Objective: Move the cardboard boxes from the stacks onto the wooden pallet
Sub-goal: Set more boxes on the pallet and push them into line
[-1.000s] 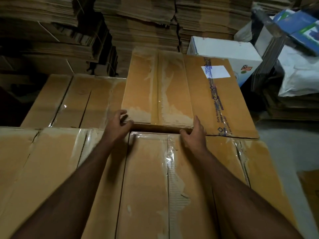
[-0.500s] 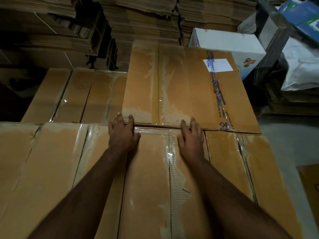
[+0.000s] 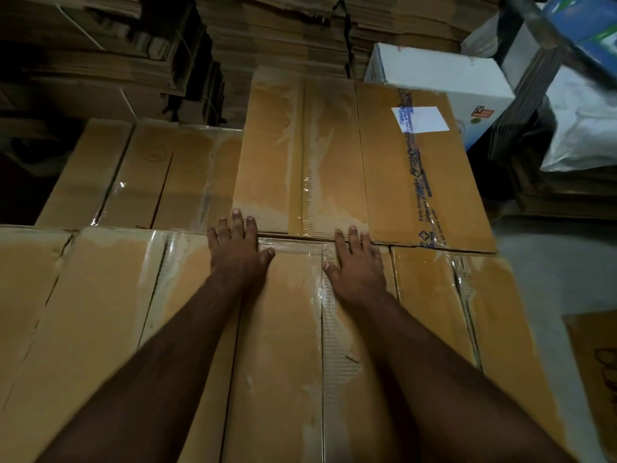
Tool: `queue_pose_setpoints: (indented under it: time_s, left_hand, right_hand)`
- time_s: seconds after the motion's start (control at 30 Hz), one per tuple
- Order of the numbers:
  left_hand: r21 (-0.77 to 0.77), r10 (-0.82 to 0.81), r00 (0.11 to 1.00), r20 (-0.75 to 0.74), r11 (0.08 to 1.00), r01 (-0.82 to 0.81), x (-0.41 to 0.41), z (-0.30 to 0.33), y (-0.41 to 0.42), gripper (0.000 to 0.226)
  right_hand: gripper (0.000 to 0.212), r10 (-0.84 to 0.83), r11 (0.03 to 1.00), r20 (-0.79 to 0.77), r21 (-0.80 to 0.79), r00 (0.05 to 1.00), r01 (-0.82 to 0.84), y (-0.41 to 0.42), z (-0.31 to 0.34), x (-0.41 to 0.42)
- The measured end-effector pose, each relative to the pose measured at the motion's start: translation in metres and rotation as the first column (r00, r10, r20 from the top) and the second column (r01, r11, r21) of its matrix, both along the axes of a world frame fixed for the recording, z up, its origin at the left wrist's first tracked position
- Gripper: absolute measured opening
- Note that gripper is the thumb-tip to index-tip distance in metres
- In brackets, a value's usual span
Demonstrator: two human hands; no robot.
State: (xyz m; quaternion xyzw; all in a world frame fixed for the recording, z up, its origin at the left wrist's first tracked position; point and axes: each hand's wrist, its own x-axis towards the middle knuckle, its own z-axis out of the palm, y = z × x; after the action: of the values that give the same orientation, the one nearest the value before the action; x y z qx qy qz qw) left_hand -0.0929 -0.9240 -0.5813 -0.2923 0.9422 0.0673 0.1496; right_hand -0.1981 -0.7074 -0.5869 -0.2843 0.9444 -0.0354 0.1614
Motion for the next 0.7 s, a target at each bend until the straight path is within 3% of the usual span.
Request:
queue_pose_setpoints:
  time_s: [0.23, 0.5, 0.7]
  left_hand:
    - [0.109, -0.022, 1.000, -0.007, 0.994, 0.023, 0.007, 0.026, 0.013, 0.083]
    - [0.114, -0.129, 0.924, -0.359, 0.977, 0.181, 0.023, 0.104, 0.048, 0.074]
    - [0.194, -0.066, 0.824, -0.563, 0.958, 0.210, 0.072, 0.184, 0.105, 0.074]
  right_hand:
    - [0.077, 0.080, 0.997, 0.133, -0.019, 0.988, -0.078, 0.011, 0.033, -0.006]
    - [0.087, 0.057, 0.951, 0.017, -0.306, 0.998, -0.049, 0.042, 0.097, 0.022]
    - [0.083, 0.104, 0.859, -0.041, -0.500, 0.994, -0.110, 0.073, 0.180, 0.062]
